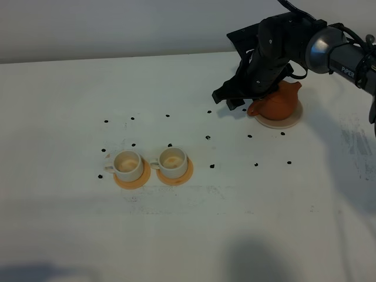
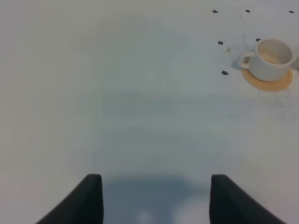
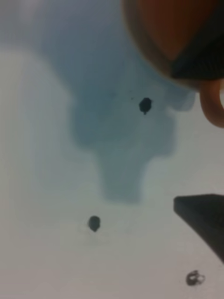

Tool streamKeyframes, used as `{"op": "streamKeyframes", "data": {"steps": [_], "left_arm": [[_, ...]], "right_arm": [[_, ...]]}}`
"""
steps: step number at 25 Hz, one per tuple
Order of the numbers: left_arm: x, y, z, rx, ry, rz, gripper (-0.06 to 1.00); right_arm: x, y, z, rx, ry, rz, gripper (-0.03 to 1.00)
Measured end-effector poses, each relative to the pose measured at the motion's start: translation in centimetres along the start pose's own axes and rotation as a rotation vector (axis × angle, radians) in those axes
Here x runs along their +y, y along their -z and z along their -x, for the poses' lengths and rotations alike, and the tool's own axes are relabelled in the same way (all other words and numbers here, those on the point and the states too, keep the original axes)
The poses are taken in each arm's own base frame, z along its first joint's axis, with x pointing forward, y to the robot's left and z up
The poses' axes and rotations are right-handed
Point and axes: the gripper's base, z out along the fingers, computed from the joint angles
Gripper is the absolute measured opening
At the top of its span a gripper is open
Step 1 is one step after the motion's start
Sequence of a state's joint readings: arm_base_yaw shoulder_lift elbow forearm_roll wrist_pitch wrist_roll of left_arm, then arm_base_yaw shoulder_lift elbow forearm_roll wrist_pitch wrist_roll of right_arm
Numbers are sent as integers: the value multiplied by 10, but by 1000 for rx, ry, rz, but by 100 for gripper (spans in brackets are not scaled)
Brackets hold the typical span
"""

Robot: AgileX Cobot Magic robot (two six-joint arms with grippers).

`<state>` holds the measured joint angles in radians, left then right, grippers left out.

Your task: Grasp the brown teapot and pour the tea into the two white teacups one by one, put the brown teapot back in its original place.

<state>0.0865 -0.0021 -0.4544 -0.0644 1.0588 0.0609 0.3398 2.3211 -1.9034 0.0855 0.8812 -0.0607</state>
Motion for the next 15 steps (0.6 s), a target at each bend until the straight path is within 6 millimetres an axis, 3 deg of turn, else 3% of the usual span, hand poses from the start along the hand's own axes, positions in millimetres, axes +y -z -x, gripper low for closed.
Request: {"op": "streamKeyframes", "data": {"steps": [15], "left_arm": [[0, 0, 0, 0, 0, 0, 50]], "right_arm": [[1, 10, -2, 32, 5, 3, 54]]}}
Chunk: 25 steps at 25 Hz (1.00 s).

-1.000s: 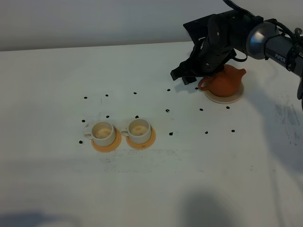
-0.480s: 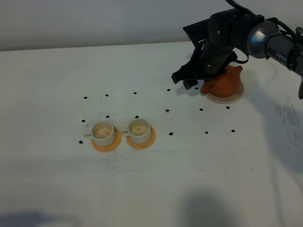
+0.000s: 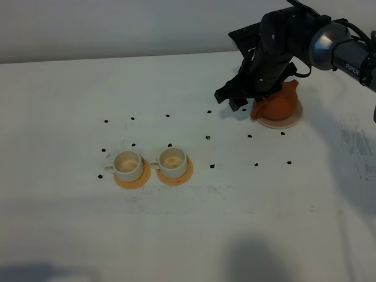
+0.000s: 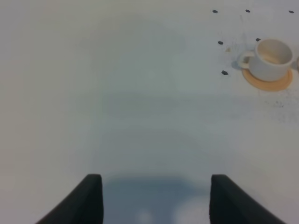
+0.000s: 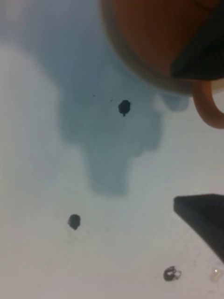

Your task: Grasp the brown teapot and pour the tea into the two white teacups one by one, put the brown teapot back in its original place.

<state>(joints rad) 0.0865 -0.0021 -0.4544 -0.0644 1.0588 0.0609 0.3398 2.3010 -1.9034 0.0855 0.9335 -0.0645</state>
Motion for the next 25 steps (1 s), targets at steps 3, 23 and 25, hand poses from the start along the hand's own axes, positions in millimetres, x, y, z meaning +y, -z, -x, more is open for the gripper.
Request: {"op": "streamKeyframes", "data": {"steps": [3, 23, 25], "left_arm": [[0, 0, 0, 0, 0, 0, 50], [0, 0, 0, 0, 0, 0, 50], [0, 0, 0, 0, 0, 0, 50]], "right_arm": [[0, 0, -1, 12, 11, 2, 54], [2, 5, -1, 14, 19, 14, 54], [3, 12, 4, -33, 20, 12, 54]]}}
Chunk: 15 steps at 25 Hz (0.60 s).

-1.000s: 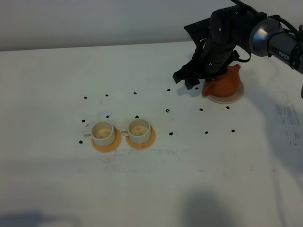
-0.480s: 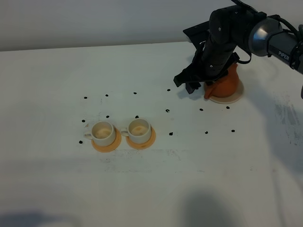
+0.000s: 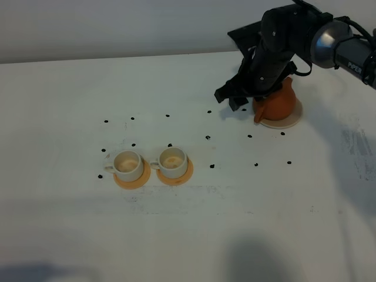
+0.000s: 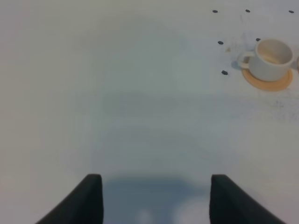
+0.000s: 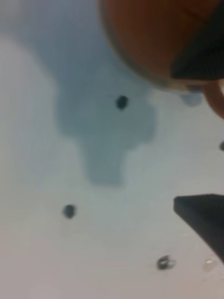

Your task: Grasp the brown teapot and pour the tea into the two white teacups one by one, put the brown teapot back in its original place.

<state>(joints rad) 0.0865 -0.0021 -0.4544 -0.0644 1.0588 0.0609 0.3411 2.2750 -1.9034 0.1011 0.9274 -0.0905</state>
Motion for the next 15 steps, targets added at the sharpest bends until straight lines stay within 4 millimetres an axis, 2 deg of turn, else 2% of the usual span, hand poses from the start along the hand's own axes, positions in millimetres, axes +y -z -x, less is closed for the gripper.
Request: {"op": "streamKeyframes", "data": {"steps": [4, 11, 15], "left_arm": [[0, 0, 0, 0, 0, 0, 50], [0, 0, 0, 0, 0, 0, 50], [0, 0, 0, 0, 0, 0, 50]], "right_arm": [[6, 9, 8, -84, 13, -3, 54], [25, 8, 14, -154, 44, 7, 54], [29, 8, 7, -185, 39, 11, 54]]}}
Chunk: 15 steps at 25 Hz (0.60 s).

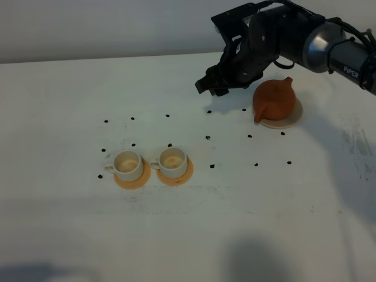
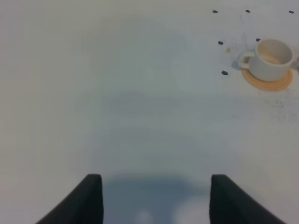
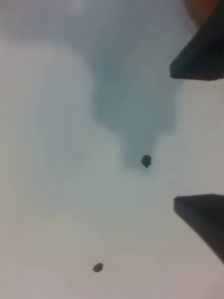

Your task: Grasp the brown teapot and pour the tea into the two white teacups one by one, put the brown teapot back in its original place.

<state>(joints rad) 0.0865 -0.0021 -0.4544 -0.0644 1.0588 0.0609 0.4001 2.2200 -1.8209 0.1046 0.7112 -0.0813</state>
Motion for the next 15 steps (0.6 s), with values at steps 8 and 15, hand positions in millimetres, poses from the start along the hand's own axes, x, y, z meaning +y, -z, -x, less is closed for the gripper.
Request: {"op": "streamKeyframes", "data": {"steps": [8, 15], "left_arm": [[0, 0, 0, 0, 0, 0, 50], [0, 0, 0, 0, 0, 0, 50]], "right_arm": [[0, 13, -9, -45, -29, -7, 54], [0, 9, -33, -19, -59, -8, 54]]}}
